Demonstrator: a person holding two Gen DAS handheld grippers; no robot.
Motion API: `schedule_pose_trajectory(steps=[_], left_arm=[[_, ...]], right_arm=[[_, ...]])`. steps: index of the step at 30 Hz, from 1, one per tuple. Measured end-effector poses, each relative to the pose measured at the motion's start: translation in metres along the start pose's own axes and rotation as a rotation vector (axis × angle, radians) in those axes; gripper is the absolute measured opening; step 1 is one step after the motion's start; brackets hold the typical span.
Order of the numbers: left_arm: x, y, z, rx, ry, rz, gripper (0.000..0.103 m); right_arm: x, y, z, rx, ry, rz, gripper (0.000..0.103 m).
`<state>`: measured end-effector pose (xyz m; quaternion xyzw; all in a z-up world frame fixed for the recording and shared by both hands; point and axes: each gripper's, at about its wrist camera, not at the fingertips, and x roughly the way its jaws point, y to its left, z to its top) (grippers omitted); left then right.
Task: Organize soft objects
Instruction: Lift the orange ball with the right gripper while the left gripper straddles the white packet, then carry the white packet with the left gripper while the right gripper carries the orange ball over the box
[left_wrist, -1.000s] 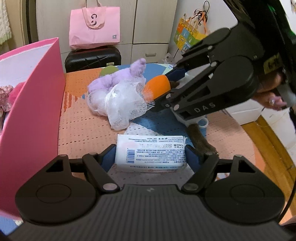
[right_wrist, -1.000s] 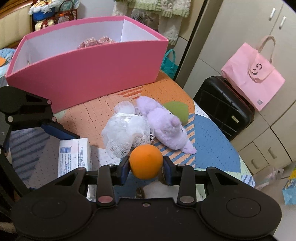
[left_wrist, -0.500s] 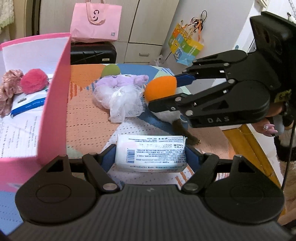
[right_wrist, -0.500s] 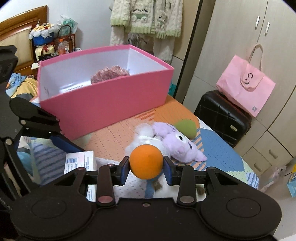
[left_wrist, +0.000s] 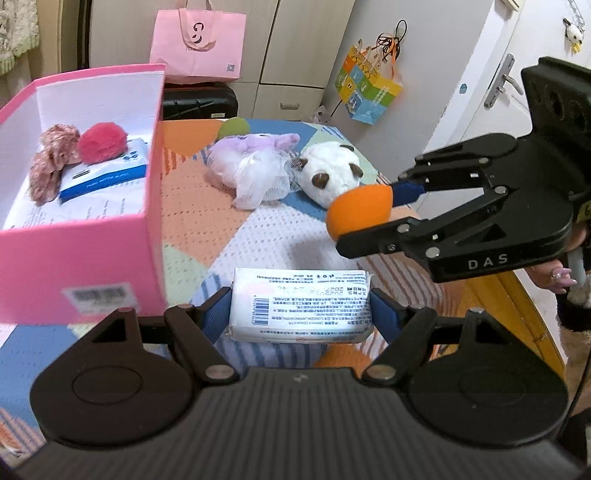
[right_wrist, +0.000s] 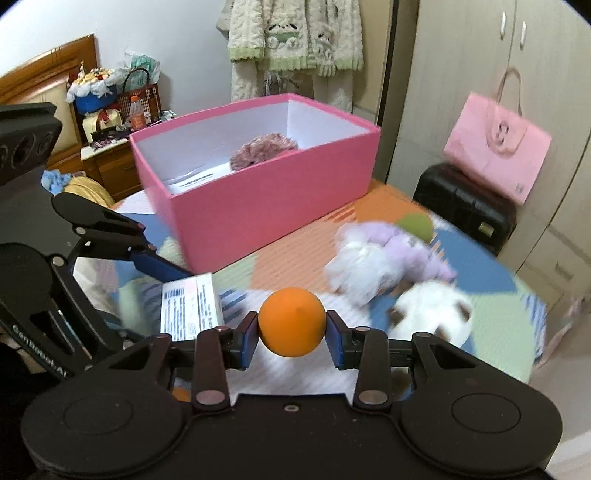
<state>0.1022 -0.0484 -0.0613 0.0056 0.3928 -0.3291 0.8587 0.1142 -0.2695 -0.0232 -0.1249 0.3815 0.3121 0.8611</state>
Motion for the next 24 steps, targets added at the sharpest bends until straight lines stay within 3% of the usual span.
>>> schedule_pose_trajectory(steps=[12,24], left_arm=[[-0.054,0.020,-0.013,-0.004,0.068,-0.030,0.078],[-0.102,0.037,0.006,0.070,0.011,0.006,0.078]], right_arm=[[-0.015,0.037,-0.006,0.094,-0.010,0.112,0.043],[-0.038,0.080,0.030,0.009,-0.140,0.102,0.043]])
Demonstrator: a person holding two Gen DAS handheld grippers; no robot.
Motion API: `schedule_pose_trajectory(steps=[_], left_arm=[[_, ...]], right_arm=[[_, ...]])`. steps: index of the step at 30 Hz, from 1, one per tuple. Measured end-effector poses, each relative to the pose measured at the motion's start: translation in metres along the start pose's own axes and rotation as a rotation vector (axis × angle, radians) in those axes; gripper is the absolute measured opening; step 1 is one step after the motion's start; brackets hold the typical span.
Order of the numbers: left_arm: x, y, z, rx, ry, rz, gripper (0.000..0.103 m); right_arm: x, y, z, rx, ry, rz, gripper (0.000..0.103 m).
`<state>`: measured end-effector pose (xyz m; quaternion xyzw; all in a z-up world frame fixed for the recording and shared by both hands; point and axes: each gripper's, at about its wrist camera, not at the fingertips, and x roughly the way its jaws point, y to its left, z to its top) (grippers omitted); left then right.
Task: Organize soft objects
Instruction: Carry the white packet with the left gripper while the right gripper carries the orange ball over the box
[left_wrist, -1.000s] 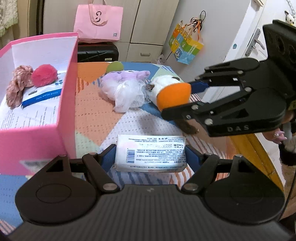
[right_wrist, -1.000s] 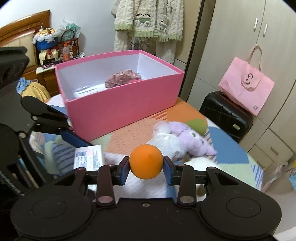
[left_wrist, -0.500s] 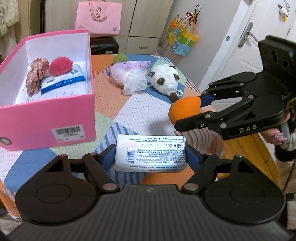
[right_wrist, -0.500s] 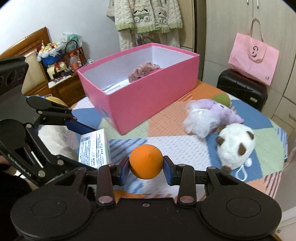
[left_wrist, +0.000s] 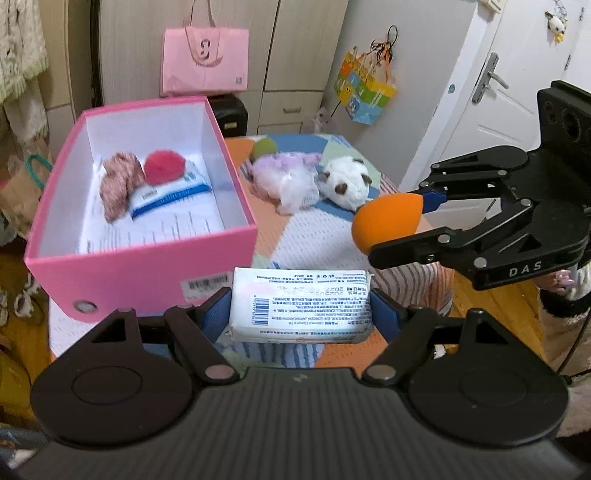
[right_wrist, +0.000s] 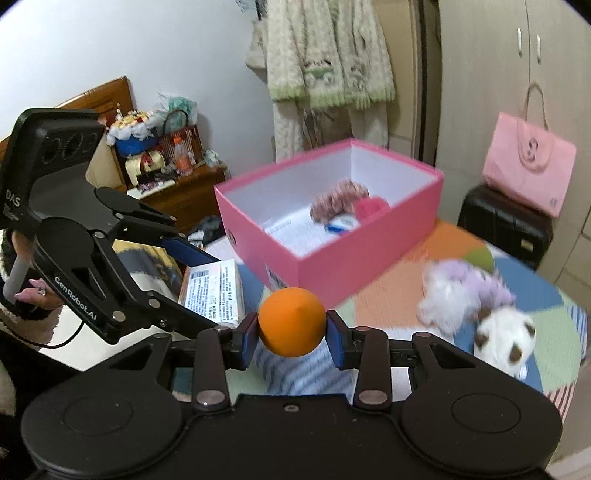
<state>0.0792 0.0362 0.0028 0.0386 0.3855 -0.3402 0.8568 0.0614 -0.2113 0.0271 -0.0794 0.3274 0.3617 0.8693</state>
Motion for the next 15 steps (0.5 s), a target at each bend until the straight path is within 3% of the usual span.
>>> schedule_pose_trajectory(steps=[8,15], left_arm=[[-0.024,0.014,0.026,0.058,-0.083,0.025,0.078],[-0.016,0.056,0.053,0.001,-0.096,0.058,0.079]], right_arm=[[0.011,0.004,0.041,-0.037,-0.076,-0.016,0.043],[0.041,-0.004,0.074,-0.133,-0.126,-0.077,0.044]])
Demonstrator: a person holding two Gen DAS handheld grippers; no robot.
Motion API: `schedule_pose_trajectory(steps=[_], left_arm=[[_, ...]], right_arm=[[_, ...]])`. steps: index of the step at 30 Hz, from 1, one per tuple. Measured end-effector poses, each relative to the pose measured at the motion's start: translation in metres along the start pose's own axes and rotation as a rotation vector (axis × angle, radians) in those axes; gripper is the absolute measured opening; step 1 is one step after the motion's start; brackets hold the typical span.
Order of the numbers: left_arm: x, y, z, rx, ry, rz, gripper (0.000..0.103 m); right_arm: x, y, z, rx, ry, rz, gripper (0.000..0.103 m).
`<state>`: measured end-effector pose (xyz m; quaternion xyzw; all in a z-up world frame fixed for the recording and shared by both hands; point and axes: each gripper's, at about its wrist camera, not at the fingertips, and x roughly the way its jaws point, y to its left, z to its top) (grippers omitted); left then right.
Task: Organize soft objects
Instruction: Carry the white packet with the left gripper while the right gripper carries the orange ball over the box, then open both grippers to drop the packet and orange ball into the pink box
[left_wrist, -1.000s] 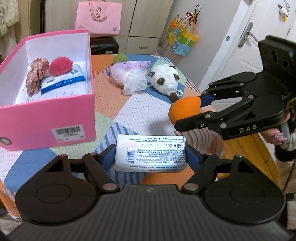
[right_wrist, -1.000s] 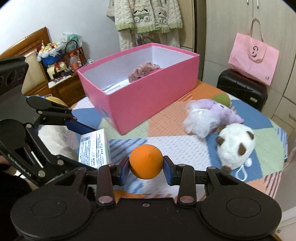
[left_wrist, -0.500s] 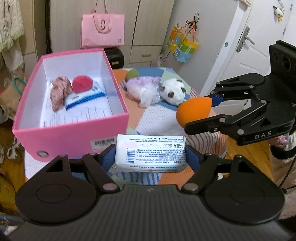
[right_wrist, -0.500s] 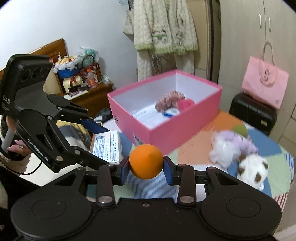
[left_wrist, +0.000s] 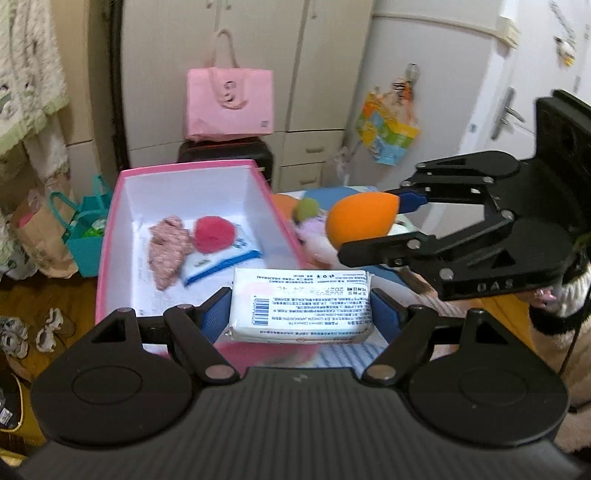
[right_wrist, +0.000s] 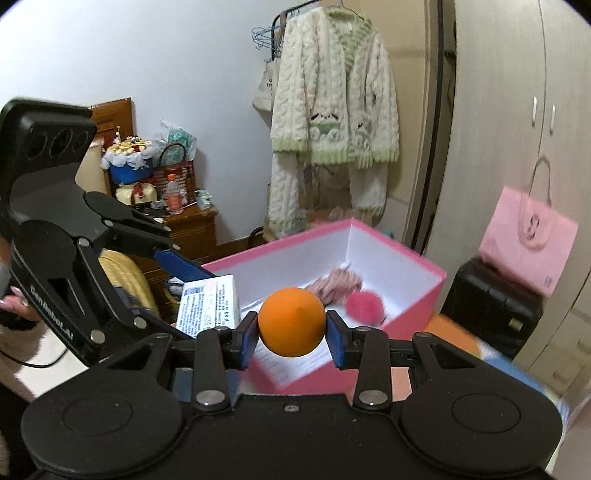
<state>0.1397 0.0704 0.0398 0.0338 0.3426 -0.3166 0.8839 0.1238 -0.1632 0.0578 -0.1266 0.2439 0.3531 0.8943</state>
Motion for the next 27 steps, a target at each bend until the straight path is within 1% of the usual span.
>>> schedule_pose_trajectory(steps=[3,5,8,10,12,14,16,20,22,24,27], left_arm=[[0.016,0.021,0.011,-0.027,0.026,0.031,0.079],[0.033,0.034,0.018,-0.032,0.059,0.062,0.079],[0.061,0.051,0.023,-0.023,0.122,0.082,0.079],[0.080,0.059,0.023,-0.001,0.170,0.084,0.079],[0.100,0.063,0.023,0.029,0.221,0.122,0.079],[0.115,0.065,0.024,0.075,0.258,0.144,0.079],[0.125,0.067,0.026,0.097,0.290,0.139,0.079],[0.140,0.071,0.029,0.137,0.344,0.141,0.079],[0.143,0.072,0.030,0.163,0.349,0.128,0.079],[0.146,0.071,0.031,0.166,0.353,0.109,0.079],[0.148,0.071,0.031,0.177,0.355,0.099,0.080]], right_arm=[[0.022,-0.010,0.010,-0.040,0.012,0.010,0.043],[0.040,-0.020,0.017,-0.049,0.041,0.023,0.043],[0.073,-0.034,0.026,-0.068,0.112,0.051,0.043],[0.098,-0.037,0.028,-0.138,0.183,0.064,0.044],[0.118,-0.037,0.023,-0.227,0.234,0.039,0.043],[0.134,-0.039,0.020,-0.264,0.288,0.047,0.043],[0.149,-0.042,0.017,-0.269,0.333,0.074,0.043],[0.167,-0.045,0.015,-0.296,0.379,0.093,0.043],[0.172,-0.047,0.015,-0.305,0.390,0.117,0.043],[0.177,-0.045,0.014,-0.339,0.409,0.139,0.044],[0.183,-0.042,0.012,-0.381,0.428,0.140,0.044]])
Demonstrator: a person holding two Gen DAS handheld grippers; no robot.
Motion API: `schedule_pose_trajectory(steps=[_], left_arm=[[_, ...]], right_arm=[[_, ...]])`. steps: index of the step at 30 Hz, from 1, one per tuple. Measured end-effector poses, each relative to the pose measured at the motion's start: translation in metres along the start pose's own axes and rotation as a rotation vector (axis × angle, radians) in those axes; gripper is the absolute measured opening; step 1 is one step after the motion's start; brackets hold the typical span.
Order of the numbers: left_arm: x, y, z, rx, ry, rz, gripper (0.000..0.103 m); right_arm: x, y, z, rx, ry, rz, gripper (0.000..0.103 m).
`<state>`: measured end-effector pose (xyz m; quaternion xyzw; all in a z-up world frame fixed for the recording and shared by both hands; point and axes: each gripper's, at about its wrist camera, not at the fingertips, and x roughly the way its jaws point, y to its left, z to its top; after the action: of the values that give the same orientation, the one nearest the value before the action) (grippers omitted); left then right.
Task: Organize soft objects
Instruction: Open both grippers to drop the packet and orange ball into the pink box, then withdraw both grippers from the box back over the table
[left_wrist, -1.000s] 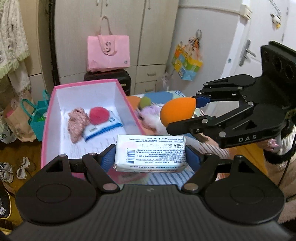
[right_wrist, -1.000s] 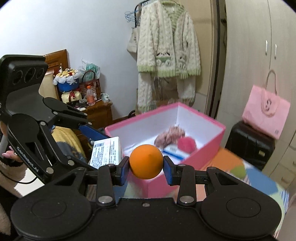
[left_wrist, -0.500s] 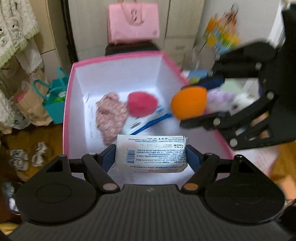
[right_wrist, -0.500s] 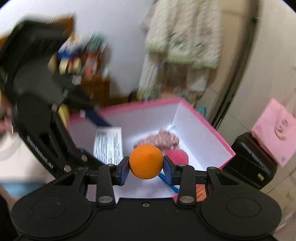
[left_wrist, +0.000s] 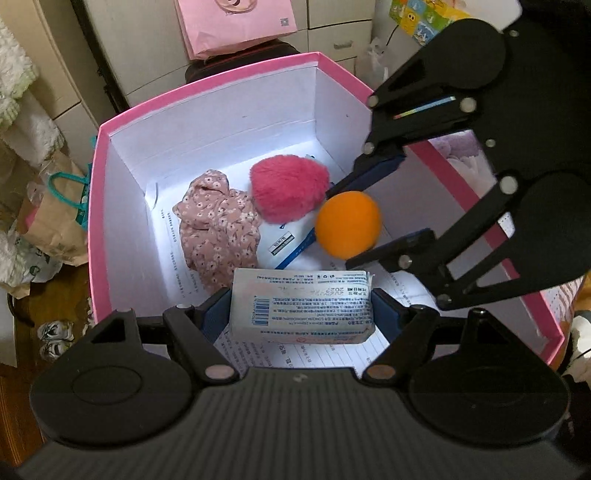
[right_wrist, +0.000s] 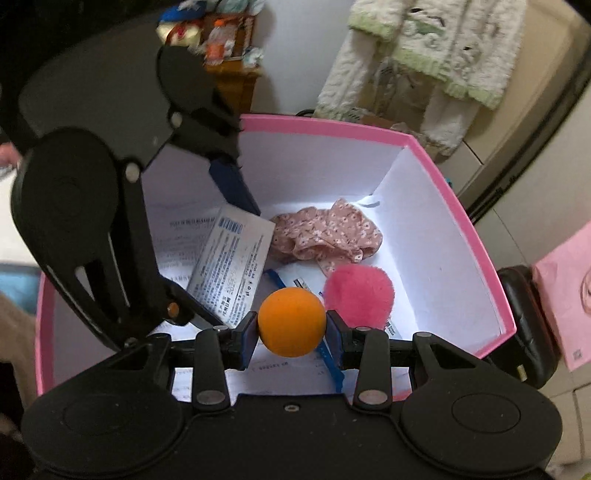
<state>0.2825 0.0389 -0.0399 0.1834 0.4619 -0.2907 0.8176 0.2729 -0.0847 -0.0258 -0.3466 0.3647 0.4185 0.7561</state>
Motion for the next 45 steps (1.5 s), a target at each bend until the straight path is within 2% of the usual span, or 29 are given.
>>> schedule_pose_trajectory(steps=[2,5,7,8,11,14,18,22,26,39,45], left_arm=[[0.001,0.002,0.002,0.003,0.002,-0.005,0.081],[-0.004,0.002,0.002,0.017,-0.031,0.032,0.082],[-0.013,-0.001,-0.002,0.034,-0.071,0.064,0.082],[-0.019,-0.001,-0.005,0.029,-0.092,0.078,0.082],[-0.038,0.004,-0.014,-0.026,-0.133,0.069,0.082],[-0.055,0.012,-0.022,-0.095,-0.135,0.048,0.083],[-0.077,0.011,-0.033,-0.130,-0.138,0.045,0.083],[-0.094,0.002,-0.041,-0.117,-0.154,0.054,0.083],[-0.109,-0.012,-0.048,-0.098,-0.168,0.037,0.084],[-0.158,-0.075,-0.074,0.040,-0.256,0.056,0.092],[-0.176,-0.106,-0.085,0.102,-0.285,0.055,0.095]], right_arm=[[0.004,-0.002,0.001,-0.004,0.009,0.013,0.044],[0.008,-0.007,0.002,0.014,0.011,0.000,0.047],[0.007,-0.011,0.001,0.051,-0.007,0.004,0.051],[0.004,-0.013,0.000,0.074,-0.022,0.006,0.056],[-0.008,-0.019,-0.005,0.182,-0.085,-0.007,0.058],[-0.024,-0.026,-0.014,0.332,-0.130,-0.002,0.058],[-0.046,-0.023,-0.022,0.397,-0.169,0.000,0.058],[-0.063,-0.017,-0.025,0.416,-0.180,0.004,0.058],[-0.074,-0.003,-0.024,0.408,-0.178,-0.030,0.058],[-0.136,0.062,-0.033,0.357,-0.205,-0.102,0.075],[-0.162,0.090,-0.043,0.328,-0.207,-0.139,0.079]])
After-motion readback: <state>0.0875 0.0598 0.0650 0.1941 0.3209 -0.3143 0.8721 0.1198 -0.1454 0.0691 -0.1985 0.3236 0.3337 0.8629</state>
